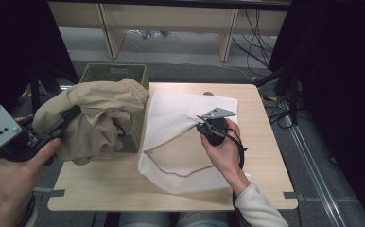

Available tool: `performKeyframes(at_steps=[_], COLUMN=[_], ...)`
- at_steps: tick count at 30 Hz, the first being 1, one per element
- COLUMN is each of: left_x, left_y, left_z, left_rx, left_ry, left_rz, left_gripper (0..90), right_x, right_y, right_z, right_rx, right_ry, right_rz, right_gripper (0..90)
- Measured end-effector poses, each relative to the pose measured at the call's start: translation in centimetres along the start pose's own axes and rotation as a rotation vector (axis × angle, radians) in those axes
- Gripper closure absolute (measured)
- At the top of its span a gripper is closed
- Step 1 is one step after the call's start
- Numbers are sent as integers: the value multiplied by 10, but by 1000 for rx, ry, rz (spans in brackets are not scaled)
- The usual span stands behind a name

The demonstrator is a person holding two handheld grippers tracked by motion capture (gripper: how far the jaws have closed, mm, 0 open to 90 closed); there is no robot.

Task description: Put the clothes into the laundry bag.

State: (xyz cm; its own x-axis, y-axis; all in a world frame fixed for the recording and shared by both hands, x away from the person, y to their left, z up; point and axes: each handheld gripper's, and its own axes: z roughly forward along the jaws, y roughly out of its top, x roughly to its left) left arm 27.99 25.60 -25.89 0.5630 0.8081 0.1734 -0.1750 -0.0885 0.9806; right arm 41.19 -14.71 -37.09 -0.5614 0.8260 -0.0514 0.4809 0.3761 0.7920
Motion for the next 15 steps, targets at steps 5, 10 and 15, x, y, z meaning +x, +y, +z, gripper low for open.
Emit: performKeyframes(at_steps=[5, 10, 15], left_x=[-7, -17, -30], left_y=[4, 5, 6], left_z=[-5, -6, -4], left_rx=[-4, 3, 2], left_ry=[-30, -102, -178], left_rz=[-5, -35, -58], left_gripper=[821, 821, 821], right_x=[0, -1, 1], right_y=[0, 0, 0], right_z=[0, 2, 1], right_rx=[1, -12, -6], right_ry=[0, -8, -8], right_rz=[0, -19, 2], right_gripper=[886, 886, 886])
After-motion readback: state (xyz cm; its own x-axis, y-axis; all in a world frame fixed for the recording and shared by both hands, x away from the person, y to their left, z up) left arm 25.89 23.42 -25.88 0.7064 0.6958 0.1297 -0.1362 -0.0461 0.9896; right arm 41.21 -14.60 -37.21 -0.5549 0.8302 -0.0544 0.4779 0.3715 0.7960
